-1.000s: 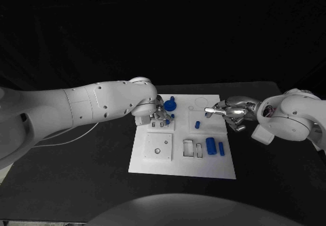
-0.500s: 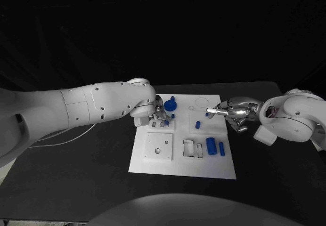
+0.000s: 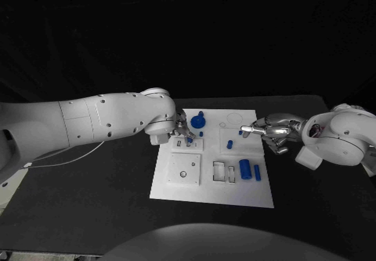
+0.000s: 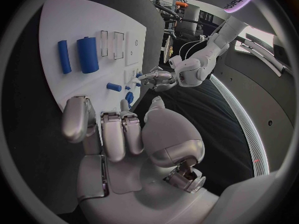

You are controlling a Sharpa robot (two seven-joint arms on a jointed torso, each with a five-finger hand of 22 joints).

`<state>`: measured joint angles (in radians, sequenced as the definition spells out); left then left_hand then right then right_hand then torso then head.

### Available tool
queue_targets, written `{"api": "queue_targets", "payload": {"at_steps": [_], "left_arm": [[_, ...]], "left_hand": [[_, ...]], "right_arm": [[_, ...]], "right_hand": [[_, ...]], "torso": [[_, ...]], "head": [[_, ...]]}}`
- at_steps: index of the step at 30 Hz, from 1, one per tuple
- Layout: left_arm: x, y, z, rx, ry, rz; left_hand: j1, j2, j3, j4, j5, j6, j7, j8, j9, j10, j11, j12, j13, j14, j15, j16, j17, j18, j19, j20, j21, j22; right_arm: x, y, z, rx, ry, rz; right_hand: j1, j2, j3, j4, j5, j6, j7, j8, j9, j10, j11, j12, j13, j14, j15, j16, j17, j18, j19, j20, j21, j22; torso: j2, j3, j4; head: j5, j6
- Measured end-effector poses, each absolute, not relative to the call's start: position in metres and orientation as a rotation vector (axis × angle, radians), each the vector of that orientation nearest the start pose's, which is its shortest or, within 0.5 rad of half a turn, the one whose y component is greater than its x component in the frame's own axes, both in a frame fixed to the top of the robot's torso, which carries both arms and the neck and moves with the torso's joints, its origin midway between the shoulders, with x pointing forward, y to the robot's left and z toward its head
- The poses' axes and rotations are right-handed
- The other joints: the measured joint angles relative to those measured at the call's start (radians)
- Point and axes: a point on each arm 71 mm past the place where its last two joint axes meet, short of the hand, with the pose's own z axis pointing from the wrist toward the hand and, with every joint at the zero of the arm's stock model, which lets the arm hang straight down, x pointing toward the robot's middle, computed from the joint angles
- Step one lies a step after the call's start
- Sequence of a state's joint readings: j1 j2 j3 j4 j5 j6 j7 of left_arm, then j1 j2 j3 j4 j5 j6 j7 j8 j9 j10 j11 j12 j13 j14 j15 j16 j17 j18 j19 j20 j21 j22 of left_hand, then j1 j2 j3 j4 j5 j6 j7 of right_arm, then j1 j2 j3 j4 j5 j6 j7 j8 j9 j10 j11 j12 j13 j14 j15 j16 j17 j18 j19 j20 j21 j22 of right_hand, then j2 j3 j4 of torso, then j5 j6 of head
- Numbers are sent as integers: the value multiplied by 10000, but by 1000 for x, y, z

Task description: Assemble the parts on the task board

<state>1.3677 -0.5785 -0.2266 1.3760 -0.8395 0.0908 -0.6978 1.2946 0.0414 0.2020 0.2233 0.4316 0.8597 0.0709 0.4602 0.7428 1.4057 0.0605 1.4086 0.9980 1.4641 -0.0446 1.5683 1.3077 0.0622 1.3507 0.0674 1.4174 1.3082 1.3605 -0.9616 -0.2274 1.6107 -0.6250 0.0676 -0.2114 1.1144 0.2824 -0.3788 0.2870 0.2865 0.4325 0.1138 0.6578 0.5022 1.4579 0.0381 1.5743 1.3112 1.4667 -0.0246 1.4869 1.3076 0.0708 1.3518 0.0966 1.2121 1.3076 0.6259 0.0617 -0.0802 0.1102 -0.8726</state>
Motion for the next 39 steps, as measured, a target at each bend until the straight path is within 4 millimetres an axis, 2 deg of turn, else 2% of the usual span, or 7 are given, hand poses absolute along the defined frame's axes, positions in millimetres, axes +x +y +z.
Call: {"api": "queue_targets", "payload": {"at_steps": [18,26,28,29,30,34,39], "left_arm": [[498,143,-222,-1739,24563,-2451],[500,143,-223,-1509,24538,-2273],[500,143,-224,-1482,24521,-2241],[500,143,-224,-1469,24511,-2221],[501,143,-224,-1465,24505,-2207],[501,143,-226,-1447,24504,-2155],[501,143,-229,-1439,24540,-2109]], "left_hand": [[-237,-168,345,95,-195,15,-13,-1,139,1,-5,121,1,4,5,0,-2,-1,0,1,-81,-41],[-350,-203,498,136,-290,-155,69,-117,212,-14,-21,449,3,-3,15,0,-3,-1,-1,1,-137,-87],[-433,-204,499,135,-290,-196,44,-117,214,-14,-21,836,11,-4,16,0,-3,0,-1,1,-196,-88],[-442,-214,499,135,-290,-227,69,-118,214,248,-278,1367,1890,-6,9,0,-3,0,-1,1,-196,-92],[-442,-214,548,140,-332,-238,58,-160,214,441,-470,1429,2665,-6,-22,0,-3,0,-25,25,-196,-106],[-447,-217,558,138,-384,-277,92,-178,222,561,-519,1426,3091,3,-15,0,-3,0,-39,39,-196,-117],[-715,-210,680,174,-869,-545,215,-374,284,614,-466,1307,3102,-4,55,0,-3,0,-92,92,-271,-151]], "right_arm": [[454,-234,-208,4905,23106,9228],[454,-234,-208,4916,23124,9236],[454,-234,-208,4916,23129,9239],[454,-234,-209,4915,23132,9242],[454,-234,-209,4913,23135,9244],[454,-233,-209,4909,23145,9252],[454,-233,-209,4907,23155,9259]], "right_hand": [[-38,-38,13,13,0,0,0,0,-9,8,-6,-52,-13,1,1,-49,-2,-7,-73,-2,-111,-2],[-36,-36,41,-16,0,-31,32,-39,-18,37,-7,-127,8,-35,36,-89,-2,-10,-142,-1,-217,-2],[-32,-32,41,-15,0,-31,31,-39,-18,37,-6,-141,8,-35,36,-146,-2,-9,-142,-1,-216,-3],[-22,-22,41,-15,0,-32,31,-39,-18,37,-6,-141,8,-35,36,-147,-3,-9,-141,0,-235,-3],[-22,-22,41,-15,0,-31,31,-39,-18,37,-6,-141,8,-35,37,-147,-3,-11,-202,-1,-272,-3],[-21,-21,41,-15,0,-31,31,-39,-18,37,-5,-141,7,-35,36,-147,-3,-11,-213,-1,-272,3],[-7,-7,41,-15,0,-31,31,-39,-26,37,-5,-148,4,-35,36,-147,-3,-10,-213,-1,-313,5]], "torso": [[9,-5,-14],[12,-14,-13],[12,-14,-14],[12,-14,-15],[12,-13,-16],[9,-10,-12],[10,-6,-6]], "head": [[93,0],[129,0],[146,0],[152,0],[155,0],[170,0],[201,0]]}}
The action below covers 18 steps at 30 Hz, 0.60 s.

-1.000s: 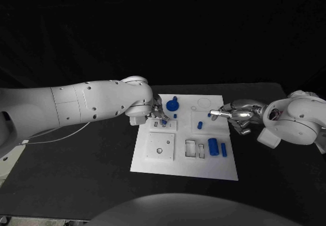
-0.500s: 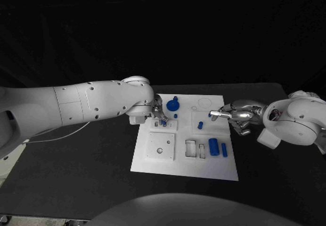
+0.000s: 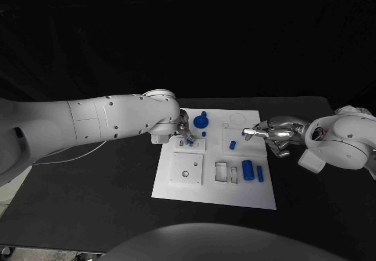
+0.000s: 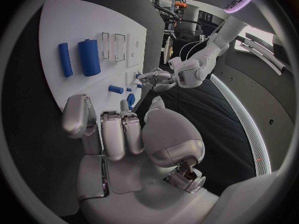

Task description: Assemble the parts on the task board

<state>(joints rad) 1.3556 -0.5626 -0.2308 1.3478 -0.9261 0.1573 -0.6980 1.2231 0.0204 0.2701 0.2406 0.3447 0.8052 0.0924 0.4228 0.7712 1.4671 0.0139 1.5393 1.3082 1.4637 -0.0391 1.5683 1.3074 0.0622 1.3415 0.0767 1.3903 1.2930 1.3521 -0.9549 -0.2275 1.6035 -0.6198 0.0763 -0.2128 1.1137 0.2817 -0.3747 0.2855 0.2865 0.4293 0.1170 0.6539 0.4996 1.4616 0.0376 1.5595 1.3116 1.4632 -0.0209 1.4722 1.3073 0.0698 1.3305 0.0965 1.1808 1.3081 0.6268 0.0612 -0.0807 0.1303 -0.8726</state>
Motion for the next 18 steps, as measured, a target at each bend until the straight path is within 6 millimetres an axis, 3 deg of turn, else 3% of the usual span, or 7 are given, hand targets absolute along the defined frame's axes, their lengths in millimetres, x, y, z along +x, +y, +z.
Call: {"api": "queue_targets", "payload": {"at_steps": [14,18], "left_arm": [[500,141,-231,-1435,24573,-2100],[500,141,-232,-1436,24581,-2107]], "left_hand": [[-12,19,36,19,-119,1,0,0,6,-1,0,0,-2,35,35,0,-1,0,-35,35,0,0],[-12,19,36,19,-119,1,0,0,17,-1,0,0,-2,35,35,0,-1,-1,-35,35,0,1]], "right_arm": [[453,-234,-209,4920,23180,9251],[453,-234,-209,4918,23190,9251]], "right_hand": [[10,10,0,0,0,-31,31,-39,1,-1,2,-48,0,0,0,-56,8,-3,-72,0,-64,-2],[10,10,0,0,0,-31,31,-39,1,-1,2,-48,0,0,0,-94,7,148,-72,0,-64,-2]], "torso": [[8,-1,-13],[6,-1,-17]], "head": [[51,0],[59,0]]}}
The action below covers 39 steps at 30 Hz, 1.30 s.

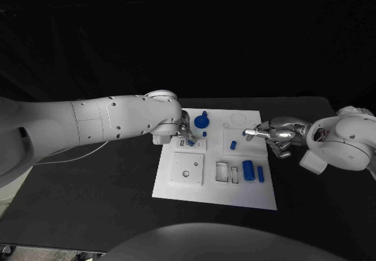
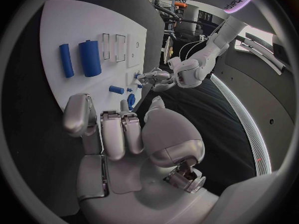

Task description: Assemble the parts on the task board

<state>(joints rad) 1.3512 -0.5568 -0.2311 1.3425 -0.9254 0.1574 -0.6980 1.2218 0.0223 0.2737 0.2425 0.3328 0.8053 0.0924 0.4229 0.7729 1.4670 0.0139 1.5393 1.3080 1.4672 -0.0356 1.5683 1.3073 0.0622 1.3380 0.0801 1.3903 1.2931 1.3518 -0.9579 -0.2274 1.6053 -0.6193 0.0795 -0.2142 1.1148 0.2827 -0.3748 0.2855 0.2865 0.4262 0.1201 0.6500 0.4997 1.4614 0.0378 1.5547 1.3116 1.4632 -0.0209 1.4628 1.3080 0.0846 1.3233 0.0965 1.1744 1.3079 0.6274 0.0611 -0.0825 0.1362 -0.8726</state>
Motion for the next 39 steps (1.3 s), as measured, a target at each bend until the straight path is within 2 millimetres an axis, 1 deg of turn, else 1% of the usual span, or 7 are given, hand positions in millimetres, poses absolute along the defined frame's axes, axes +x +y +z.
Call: {"api": "queue_targets", "payload": {"at_steps": [7,15,18,25,26,32,39], "left_arm": [[500,142,-232,-1440,24596,-2104],[500,142,-232,-1418,24625,-2096],[500,143,-232,-1409,24630,-2089],[499,143,-232,-1381,24641,-2088],[499,143,-232,-1376,24642,-2090],[499,143,-232,-1344,24637,-2086],[499,143,-232,-1278,24631,-2044]], "left_hand": [[-40,40,0,0,-55,2,-2,0,58,0,0,-36,-1,0,0,0,5,-1,0,0,0,0],[-78,2,57,-57,-55,185,-105,89,189,-1,0,-35,-2,0,0,0,8,0,0,0,0,55],[-78,2,57,-57,-55,186,-106,128,215,-1,0,-35,-2,0,0,0,7,0,0,0,0,119],[-152,67,57,-58,-56,221,-141,177,301,-1,1,4,-3,0,0,0,7,0,79,-5,0,151],[-198,39,57,-57,-55,221,-141,218,330,-1,1,4,-3,0,0,0,6,-1,111,-37,0,150],[-199,39,84,-85,-55,221,-141,221,354,-1,1,3,-3,0,0,0,6,0,110,-36,0,150],[-199,39,111,-57,-55,221,-140,221,376,-1,1,3,-4,0,0,0,5,-1,110,-36,0,149]], "right_arm": [[453,-234,-209,4926,23211,9237],[453,-235,-210,4938,23239,9220],[453,-235,-210,4941,23250,9217],[452,-236,-211,4955,23278,9198],[452,-236,-211,4956,23283,9196],[452,-236,-211,4955,23316,9183],[452,-236,-212,4946,23381,9155]], "right_hand": [[-1,0,0,0,0,0,0,0,-9,0,0,3,0,0,0,0,-1,-1,0,0,-72,-1],[-1,-1,0,0,0,0,0,0,-9,-1,1,-33,0,0,0,-42,-1,-1,-37,38,-72,-2],[-1,-1,57,0,0,0,0,0,-9,-1,2,-35,0,0,0,-42,-2,-1,-74,1,-146,-2],[-1,-2,57,0,0,0,0,0,-9,-17,18,-35,0,32,32,-99,-3,-2,-108,35,-147,-3],[-1,-2,57,0,0,0,0,0,-9,-17,19,-35,0,32,32,-99,-3,-2,-108,36,-147,-3],[-2,-2,57,0,0,0,0,0,-9,-18,20,-61,0,32,32,-99,-4,-2,-143,0,-224,-3],[-2,-3,57,1,0,-31,31,0,-18,-35,37,-90,0,32,32,-155,-4,-3,-185,29,-320,-4]], "torso": [[-1,0,-3],[-5,0,-2],[-5,-1,-2],[-4,-1,1],[-4,-1,3],[-1,-1,5],[1,0,5]], "head": [[10,0],[24,0],[30,0],[45,0],[48,0],[65,0],[82,0]]}}
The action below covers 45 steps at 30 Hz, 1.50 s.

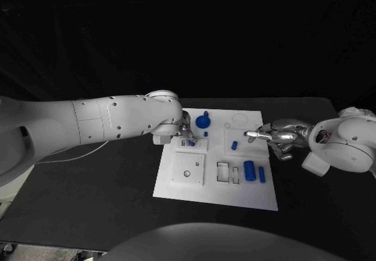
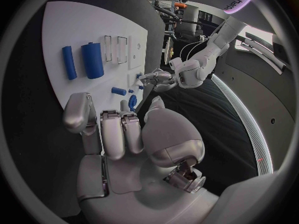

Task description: Assemble the parts on the task board

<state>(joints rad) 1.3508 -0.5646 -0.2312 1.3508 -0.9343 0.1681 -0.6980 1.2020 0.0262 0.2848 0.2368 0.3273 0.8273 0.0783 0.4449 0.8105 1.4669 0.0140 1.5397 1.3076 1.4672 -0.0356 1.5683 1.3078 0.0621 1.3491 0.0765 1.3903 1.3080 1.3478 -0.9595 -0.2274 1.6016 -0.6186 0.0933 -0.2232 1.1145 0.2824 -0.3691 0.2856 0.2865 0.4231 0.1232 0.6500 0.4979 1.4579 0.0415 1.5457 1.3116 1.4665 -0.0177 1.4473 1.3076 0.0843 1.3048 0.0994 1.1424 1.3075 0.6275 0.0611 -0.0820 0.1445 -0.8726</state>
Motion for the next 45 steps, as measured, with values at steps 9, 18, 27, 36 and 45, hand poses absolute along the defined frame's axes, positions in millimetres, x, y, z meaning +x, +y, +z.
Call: {"api": "queue_targets", "payload": {"at_steps": [9,18,27,36,45], "left_arm": [[499,144,-232,-1182,24640,-1966],[499,144,-232,-1119,24640,-1935],[499,142,-233,-1063,24647,-1952],[498,142,-233,-1106,24605,-1979],[497,144,-232,-1183,24408,-1980]], "left_hand": [[-70,11,0,0,0,0,0,0,10,0,0,-38,-1,0,0,0,-1,-1,0,0,0,-16],[-121,-31,27,28,0,-75,72,-123,10,0,0,-97,-1,0,0,0,-2,0,-1,0,-46,-37],[-229,-9,56,56,-244,-111,108,-237,-21,-1,0,-98,-1,0,0,0,-3,0,-1,0,-51,-48],[-251,12,136,-25,-292,-111,108,-237,-30,-1,0,-98,-2,0,0,0,-3,0,-1,0,-51,-17],[-251,12,232,-122,-227,306,-57,-192,102,-23,-22,-98,1,0,0,0,-4,-1,100,-48,-38,1]], "right_arm": [[452,-236,-213,4940,23467,9111],[452,-237,-214,4944,23555,9076],[452,-236,-215,4951,23624,9056],[451,-237,-216,4978,23652,9039],[451,-240,-216,5034,23659,8999]], "right_hand": [[-11,-11,27,-27,0,0,0,0,0,-2,2,-51,0,0,0,-99,-1,1,-65,7,-103,-1],[5,5,55,-55,42,0,0,-38,-9,21,-20,-100,0,-35,36,-155,-2,1,-137,7,-223,-1],[86,1,55,-55,41,0,0,-38,-9,36,-4,-124,58,-70,71,-215,-2,1,-209,7,-307,-2],[152,68,82,-82,41,0,0,-38,-9,54,14,-210,1062,-70,72,-255,-3,1,-244,42,-368,6],[151,67,82,-82,43,-34,34,-38,-14,54,16,-200,1063,-97,91,-310,-3,0,-280,6,-417,5]], "torso": [[-5,0,0],[-6,-6,-10],[-5,-5,-10],[4,-3,-7],[0,3,11]], "head": [[36,0],[58,0],[61,0],[41,0],[63,0]]}}
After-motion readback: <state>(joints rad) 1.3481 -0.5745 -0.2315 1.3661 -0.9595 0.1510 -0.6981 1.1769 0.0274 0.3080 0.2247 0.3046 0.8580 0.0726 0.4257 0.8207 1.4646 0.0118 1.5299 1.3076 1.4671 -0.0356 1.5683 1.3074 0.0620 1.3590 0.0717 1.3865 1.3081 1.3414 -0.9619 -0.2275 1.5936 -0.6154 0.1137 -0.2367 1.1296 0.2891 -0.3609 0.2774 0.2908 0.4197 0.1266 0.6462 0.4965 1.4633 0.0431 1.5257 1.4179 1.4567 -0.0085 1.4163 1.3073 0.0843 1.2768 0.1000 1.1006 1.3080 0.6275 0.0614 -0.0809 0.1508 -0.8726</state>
